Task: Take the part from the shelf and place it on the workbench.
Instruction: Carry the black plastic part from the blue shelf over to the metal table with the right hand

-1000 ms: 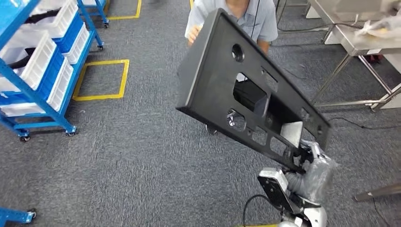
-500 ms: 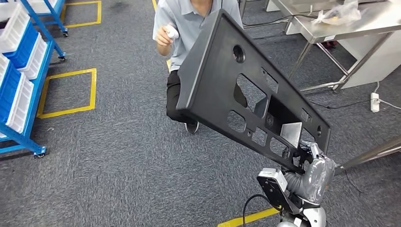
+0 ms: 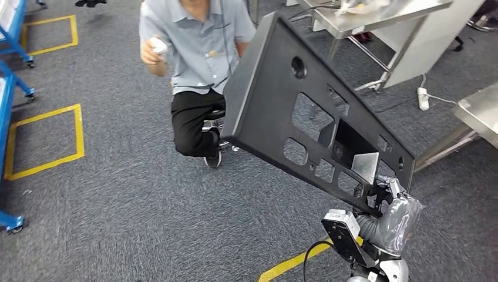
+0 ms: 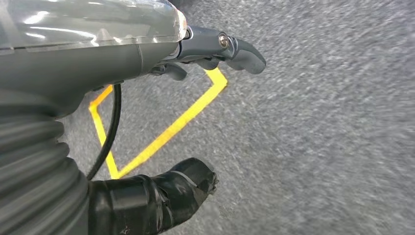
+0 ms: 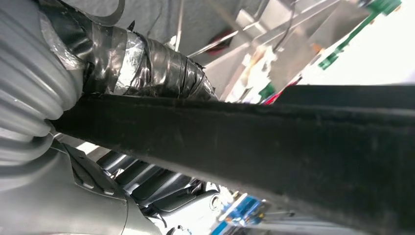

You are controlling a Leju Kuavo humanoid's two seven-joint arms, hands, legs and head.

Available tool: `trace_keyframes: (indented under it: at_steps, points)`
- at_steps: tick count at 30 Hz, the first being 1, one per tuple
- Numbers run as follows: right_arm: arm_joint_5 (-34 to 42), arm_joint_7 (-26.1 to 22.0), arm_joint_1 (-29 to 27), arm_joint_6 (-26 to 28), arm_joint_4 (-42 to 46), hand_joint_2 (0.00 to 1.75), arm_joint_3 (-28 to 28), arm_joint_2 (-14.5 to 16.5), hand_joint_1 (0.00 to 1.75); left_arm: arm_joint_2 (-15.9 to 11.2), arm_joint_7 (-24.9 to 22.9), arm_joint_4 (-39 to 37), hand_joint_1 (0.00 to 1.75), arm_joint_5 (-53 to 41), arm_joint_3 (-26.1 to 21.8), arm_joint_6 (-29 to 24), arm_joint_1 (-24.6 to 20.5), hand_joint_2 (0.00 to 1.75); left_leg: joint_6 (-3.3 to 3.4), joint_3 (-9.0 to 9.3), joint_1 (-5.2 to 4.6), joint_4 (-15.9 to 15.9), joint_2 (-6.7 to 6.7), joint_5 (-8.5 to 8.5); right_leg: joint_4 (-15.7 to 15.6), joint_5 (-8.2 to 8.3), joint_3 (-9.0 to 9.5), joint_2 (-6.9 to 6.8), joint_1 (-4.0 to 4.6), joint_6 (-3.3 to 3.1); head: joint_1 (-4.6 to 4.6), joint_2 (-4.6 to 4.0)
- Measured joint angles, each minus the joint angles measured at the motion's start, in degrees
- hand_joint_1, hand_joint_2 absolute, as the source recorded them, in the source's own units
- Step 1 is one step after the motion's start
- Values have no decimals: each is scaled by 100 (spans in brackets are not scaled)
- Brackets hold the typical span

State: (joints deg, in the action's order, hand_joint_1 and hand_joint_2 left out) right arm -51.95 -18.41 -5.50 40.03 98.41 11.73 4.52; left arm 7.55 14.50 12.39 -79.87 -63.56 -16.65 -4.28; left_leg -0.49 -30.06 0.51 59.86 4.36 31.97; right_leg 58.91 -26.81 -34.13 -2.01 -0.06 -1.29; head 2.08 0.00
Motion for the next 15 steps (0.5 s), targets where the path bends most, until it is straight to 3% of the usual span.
trace_keyframes:
  at_steps: [2, 3, 4, 5, 7, 9, 11, 13, 15]
  points:
    - [-16, 1, -6, 0, 22, 175, -4, 7, 175, 0, 8, 0, 0, -1, 0, -3, 15, 175, -27, -334, 18, 690, -300, 341, -13, 6, 13, 127, -15, -54, -7, 0]
    - [-19, 1, -10, -1, 23, 175, -4, 10, 175, 1, 8, 0, 0, -1, 0, -3, 23, 175, -37, -543, 20, 1084, -357, 484, -9, 5, 13, 200, -13, -68, -10, 0]
    - [-22, 3, -16, -1, 22, 175, -5, 13, 175, 2, 8, 0, 0, -2, 0, -3, 30, 175, -45, -704, 21, 1357, -376, 533, -3, 3, 16, 281, -12, -73, -11, 0]
    - [-24, 4, -20, -1, 22, 175, -6, 13, 175, 2, 8, 0, 0, -2, 0, -3, 35, 175, -49, -774, 22, 1421, -381, 458, 6, -1, 20, 369, -12, -74, -12, 0]
    - [-27, 8, -25, -1, 21, 175, -11, 12, 175, 1, 8, 0, 0, -1, 0, -4, 38, 175, -43, -625, 32, 929, -441, 30, 36, -15, 32, 536, -20, -60, -12, 0]
    - [-26, 15, -23, -1, 23, 175, -25, 11, 175, -1, 11, 0, 0, 0, 0, -10, 43, 175, -20, -365, 56, 243, -689, -297, 100, -44, 4, 677, -22, -14, -10, 0]
    - [-25, 21, -30, -1, 31, 175, -38, 11, 175, -1, 19, 0, 0, -1, 0, -19, 36, 175, 20, -267, 59, -26, -849, -341, 140, -46, -52, 783, -26, 52, -10, 0]
    - [-24, 24, -54, 0, 40, 175, -55, 9, 175, 8, 26, 0, 0, -2, 0, -28, 12, 175, 89, -253, 50, -69, -757, -362, 134, -26, -83, 837, -39, 120, -11, 0]
    - [-24, 28, -69, 1, 49, 175, -78, 7, 175, 22, 28, 0, 0, -2, 0, -40, 8, 175, 174, -226, 62, -126, -628, -396, 309, -150, -161, 621, -26, 177, 1, 0]
